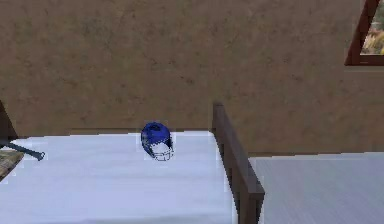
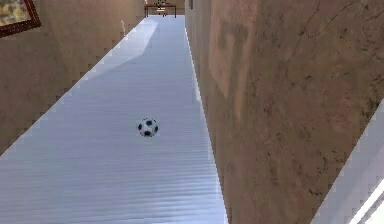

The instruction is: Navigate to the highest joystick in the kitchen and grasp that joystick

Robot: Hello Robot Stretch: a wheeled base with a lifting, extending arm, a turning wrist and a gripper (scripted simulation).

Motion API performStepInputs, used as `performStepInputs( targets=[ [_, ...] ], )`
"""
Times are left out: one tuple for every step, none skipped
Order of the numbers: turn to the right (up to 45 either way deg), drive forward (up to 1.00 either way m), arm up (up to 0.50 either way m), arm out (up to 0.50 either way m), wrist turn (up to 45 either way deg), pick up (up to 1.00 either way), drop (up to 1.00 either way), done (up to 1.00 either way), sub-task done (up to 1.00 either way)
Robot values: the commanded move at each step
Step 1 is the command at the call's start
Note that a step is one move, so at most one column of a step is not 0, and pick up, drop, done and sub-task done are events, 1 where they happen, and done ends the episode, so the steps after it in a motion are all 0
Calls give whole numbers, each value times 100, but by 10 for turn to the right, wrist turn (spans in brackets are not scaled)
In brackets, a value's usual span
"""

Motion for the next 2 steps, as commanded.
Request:
performStepInputs(
  targets=[
    [-60,0,0,0,0,0,0,0,0],
    [0,30,0,0,0,0,0,0,0]
  ],
)
